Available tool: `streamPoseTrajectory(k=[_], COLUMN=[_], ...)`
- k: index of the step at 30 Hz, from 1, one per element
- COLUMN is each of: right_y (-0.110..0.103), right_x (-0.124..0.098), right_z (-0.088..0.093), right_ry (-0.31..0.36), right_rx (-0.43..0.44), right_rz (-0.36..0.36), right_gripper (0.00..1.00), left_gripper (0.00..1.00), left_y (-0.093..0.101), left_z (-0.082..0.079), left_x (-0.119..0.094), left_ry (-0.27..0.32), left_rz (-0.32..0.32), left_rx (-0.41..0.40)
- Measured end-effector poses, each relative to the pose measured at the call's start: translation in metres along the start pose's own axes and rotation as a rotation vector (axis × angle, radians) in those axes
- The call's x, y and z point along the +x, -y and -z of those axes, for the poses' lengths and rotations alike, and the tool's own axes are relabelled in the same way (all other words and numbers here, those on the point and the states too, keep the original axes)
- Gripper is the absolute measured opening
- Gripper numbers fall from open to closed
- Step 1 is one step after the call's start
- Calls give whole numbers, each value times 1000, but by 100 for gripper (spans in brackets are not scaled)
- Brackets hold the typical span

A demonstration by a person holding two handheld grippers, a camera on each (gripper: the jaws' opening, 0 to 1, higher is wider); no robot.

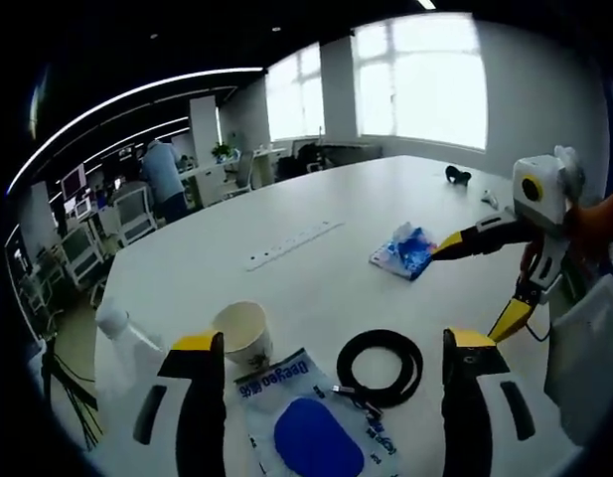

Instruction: Arrange the tabletop items into an orderly group along one side of the table until the central work area is clear of visible clutter.

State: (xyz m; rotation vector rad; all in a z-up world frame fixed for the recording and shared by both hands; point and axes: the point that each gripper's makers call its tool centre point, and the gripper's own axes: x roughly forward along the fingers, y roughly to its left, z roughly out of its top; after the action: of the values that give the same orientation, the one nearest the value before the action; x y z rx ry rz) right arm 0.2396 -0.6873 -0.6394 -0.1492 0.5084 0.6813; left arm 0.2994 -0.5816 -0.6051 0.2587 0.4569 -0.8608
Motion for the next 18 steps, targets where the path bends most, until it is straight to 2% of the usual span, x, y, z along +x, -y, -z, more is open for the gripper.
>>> streamPoseTrajectory(k=[7,10,14,18], right_y=[3,5,6,9], right_x=[2,3,3,4], right_z=[1,3,5,8], right_ry=[-7,-10,-17,-27], right_rx=[4,13,14,32], right_rz=[4,9,8,10], right_gripper=[69,67,56,50], left_gripper=[87,82,79,75], left_y=[3,5,6,9], left_z=[10,15,21,30], left_x=[2,2,5,10], left_ry=[-20,-30,-48,-74], left_rz=[-2,-5,-5,-5], left_rx=[-10,3,-6,-8])
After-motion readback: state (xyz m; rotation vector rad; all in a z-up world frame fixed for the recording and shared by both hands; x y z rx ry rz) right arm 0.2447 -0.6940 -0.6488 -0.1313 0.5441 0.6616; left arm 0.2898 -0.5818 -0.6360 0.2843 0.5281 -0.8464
